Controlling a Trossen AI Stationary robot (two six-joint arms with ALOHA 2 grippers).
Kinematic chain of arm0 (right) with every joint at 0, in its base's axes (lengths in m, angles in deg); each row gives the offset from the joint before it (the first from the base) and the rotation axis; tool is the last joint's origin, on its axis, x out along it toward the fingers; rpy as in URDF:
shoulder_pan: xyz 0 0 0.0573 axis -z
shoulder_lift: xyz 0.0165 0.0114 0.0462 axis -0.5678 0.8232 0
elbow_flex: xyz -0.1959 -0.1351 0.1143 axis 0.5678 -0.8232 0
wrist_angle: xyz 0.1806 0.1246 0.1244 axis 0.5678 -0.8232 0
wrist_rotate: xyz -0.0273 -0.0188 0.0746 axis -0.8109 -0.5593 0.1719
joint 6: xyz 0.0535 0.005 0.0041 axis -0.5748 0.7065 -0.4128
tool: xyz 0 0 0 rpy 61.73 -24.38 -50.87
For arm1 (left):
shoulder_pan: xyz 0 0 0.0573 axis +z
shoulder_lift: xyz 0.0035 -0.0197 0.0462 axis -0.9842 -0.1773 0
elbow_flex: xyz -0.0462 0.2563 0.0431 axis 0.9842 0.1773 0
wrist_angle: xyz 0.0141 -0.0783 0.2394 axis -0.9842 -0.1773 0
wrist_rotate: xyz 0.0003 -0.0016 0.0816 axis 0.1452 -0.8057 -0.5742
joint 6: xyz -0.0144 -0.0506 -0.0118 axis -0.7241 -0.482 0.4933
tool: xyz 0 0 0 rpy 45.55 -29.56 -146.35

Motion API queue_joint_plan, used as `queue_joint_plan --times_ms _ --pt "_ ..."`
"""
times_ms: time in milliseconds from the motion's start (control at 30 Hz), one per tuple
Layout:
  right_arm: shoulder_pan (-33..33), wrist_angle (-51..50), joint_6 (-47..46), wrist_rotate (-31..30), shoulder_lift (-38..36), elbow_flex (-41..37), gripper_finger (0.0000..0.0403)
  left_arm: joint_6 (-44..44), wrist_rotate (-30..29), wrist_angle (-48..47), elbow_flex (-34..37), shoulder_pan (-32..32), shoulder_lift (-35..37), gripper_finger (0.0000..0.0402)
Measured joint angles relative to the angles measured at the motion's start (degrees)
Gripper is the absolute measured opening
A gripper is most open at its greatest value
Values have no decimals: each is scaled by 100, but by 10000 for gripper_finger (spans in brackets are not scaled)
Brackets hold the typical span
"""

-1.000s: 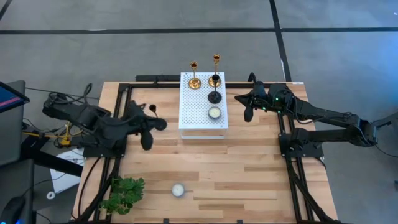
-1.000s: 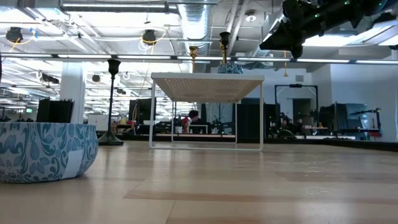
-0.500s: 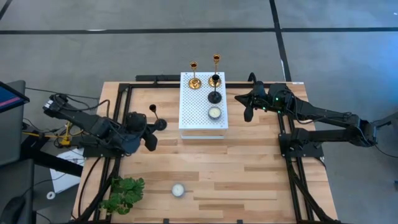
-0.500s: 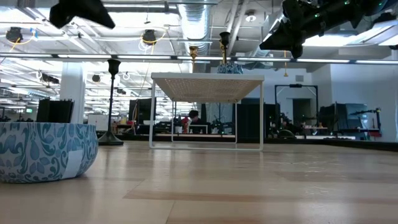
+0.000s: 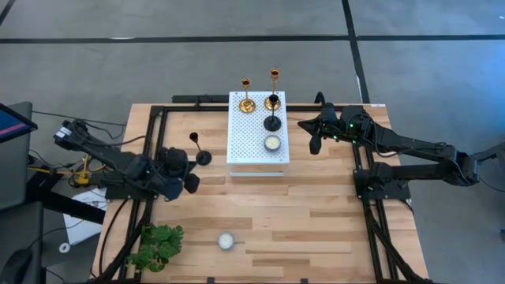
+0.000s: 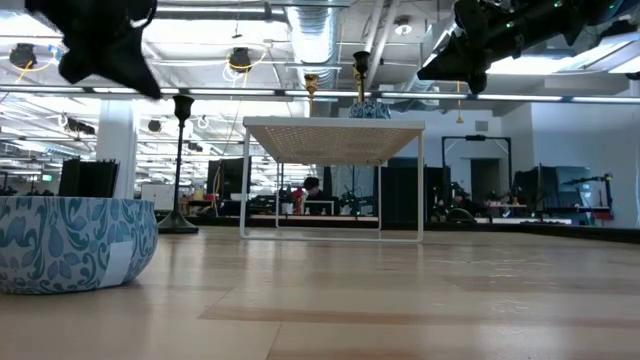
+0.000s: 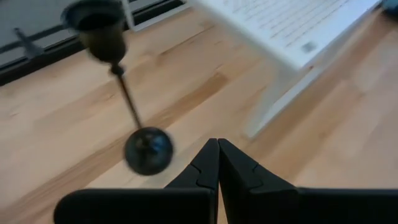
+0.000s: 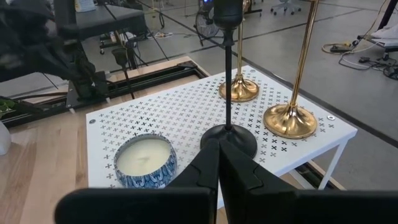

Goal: Pick & Place candle stick holders
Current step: Put the large black candle holder on the shelf aligned with the small black candle holder

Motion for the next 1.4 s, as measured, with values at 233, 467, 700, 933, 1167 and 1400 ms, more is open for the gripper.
queue_joint_plan --times_ms 233,467,700,933,1167,1400 --pt "0 0 0 0 0 0 0 -8 2 -9 573 282 -4 6" --pt "0 0 0 0 0 0 0 28 -282 44 787 442 -7 10" --pt "0 -3 -1 0 0 0 0 42 -967 370 948 827 -4 45" --pt "0 -7 0 0 0 0 0 41 -991 1318 1502 1297 -4 118" --pt "0 -11 0 0 0 0 0 41 -985 2573 2092 1616 -6 200" --pt "0 -22 0 -1 0 -1 0 53 -989 2696 2154 1619 -7 269"
